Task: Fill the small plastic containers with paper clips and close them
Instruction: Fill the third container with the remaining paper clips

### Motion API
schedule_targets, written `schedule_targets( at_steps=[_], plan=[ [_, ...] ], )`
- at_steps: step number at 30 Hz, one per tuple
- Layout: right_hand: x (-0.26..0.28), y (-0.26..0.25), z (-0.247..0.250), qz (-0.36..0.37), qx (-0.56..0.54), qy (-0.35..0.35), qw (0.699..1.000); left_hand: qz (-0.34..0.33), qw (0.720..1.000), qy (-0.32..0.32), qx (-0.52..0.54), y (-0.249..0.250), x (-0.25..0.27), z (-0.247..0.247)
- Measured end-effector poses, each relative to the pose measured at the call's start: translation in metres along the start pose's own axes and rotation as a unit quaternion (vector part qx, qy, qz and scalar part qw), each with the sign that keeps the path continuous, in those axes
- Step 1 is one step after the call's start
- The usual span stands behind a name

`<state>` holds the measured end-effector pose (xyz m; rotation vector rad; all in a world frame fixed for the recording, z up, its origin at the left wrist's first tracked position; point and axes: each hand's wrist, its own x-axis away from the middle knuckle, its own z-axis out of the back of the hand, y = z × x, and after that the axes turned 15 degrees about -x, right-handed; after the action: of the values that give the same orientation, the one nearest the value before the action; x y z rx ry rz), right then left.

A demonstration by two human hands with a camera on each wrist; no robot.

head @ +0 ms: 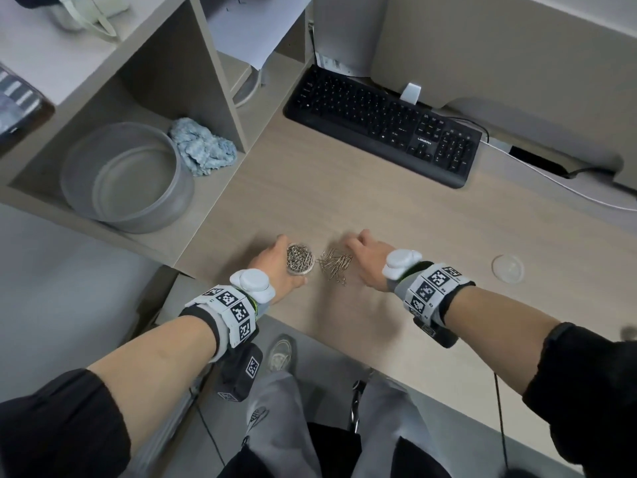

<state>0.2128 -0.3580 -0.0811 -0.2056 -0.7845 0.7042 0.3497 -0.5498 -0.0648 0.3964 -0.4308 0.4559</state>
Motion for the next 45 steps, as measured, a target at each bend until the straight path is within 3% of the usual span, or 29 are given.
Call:
schedule_targets(
  at_steps=[5, 13, 16, 20, 25, 27, 29, 32, 35, 38, 42, 45],
  plan=[
    [-0.010, -0.019, 0.000, 0.098, 0.076, -0.041, 0.991, 0.005, 1.000, 0.004, 0.025, 0.000, 0.002, -0.005],
    [-0.036, -0.039, 0.011, 0.163, 0.179, -0.077, 0.967, 0.045, 0.998, 0.020, 0.033, -0.008, 0.003, -0.006],
    [-0.042, -0.034, 0.007, 0.128, 0.113, -0.058, 0.984, 0.060, 0.997, 0.019, 0.037, -0.007, 0.003, -0.006],
    [-0.036, -0.033, 0.009, 0.077, 0.088, -0.090, 0.989, 0.068, 0.997, 0.020, 0.040, -0.001, 0.003, -0.009],
    [-0.024, -0.028, 0.016, 0.024, 0.062, -0.082, 0.994, 0.062, 0.997, 0.017, 0.046, 0.010, 0.001, -0.011],
    [-0.019, -0.020, 0.024, -0.005, 0.014, -0.058, 0.998, 0.055, 0.997, 0.013, 0.048, 0.017, -0.002, -0.012],
    [-0.015, -0.011, 0.032, -0.038, -0.110, -0.001, 0.993, 0.047, 0.998, 0.010, 0.050, 0.023, -0.005, -0.012],
    [-0.004, -0.008, 0.046, -0.058, -0.330, 0.013, 0.942, 0.030, 0.999, 0.009, 0.041, 0.035, -0.008, -0.013],
    [0.006, -0.025, 0.061, -0.016, -0.399, 0.001, 0.917, 0.014, 1.000, 0.013, 0.025, 0.045, -0.010, -0.014],
    [0.010, -0.041, 0.065, 0.009, -0.370, 0.008, 0.929, -0.006, 1.000, 0.016, 0.014, 0.056, -0.011, -0.011],
    [0.013, -0.052, 0.067, 0.065, -0.187, 0.034, 0.980, -0.017, 1.000, 0.026, 0.003, 0.065, -0.009, -0.004],
    [0.016, -0.054, 0.069, 0.084, -0.160, 0.044, 0.983, -0.023, 0.999, 0.034, 0.006, 0.063, -0.009, -0.001]
  ],
)
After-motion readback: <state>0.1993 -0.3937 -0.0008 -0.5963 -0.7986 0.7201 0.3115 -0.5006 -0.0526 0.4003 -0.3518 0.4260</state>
